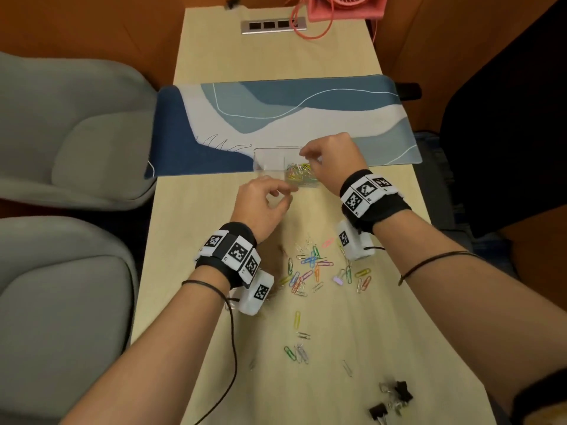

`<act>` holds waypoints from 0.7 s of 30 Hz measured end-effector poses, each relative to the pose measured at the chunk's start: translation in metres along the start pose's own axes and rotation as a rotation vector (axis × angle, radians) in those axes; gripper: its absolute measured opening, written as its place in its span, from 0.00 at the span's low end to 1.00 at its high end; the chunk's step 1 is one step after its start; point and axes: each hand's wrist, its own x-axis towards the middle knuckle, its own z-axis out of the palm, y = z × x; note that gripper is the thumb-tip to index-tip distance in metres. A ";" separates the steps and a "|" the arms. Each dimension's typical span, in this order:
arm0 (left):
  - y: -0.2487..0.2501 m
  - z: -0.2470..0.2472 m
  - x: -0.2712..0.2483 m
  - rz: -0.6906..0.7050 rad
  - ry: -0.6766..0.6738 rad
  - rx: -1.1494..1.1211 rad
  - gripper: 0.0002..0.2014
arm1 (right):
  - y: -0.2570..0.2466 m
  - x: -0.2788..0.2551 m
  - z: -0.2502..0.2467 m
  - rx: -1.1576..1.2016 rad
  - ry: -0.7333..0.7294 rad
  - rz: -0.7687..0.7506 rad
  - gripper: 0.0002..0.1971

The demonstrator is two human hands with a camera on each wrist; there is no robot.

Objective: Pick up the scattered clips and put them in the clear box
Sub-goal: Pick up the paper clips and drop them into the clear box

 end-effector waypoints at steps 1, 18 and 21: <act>-0.001 -0.003 -0.010 -0.018 -0.040 0.006 0.09 | -0.003 -0.007 -0.002 0.019 0.022 0.000 0.12; -0.005 0.021 -0.204 0.053 -0.467 0.482 0.18 | -0.044 -0.252 0.070 -0.233 -0.403 -0.115 0.26; -0.007 0.013 -0.230 0.120 -0.437 0.383 0.19 | -0.043 -0.277 0.067 -0.173 -0.419 -0.141 0.26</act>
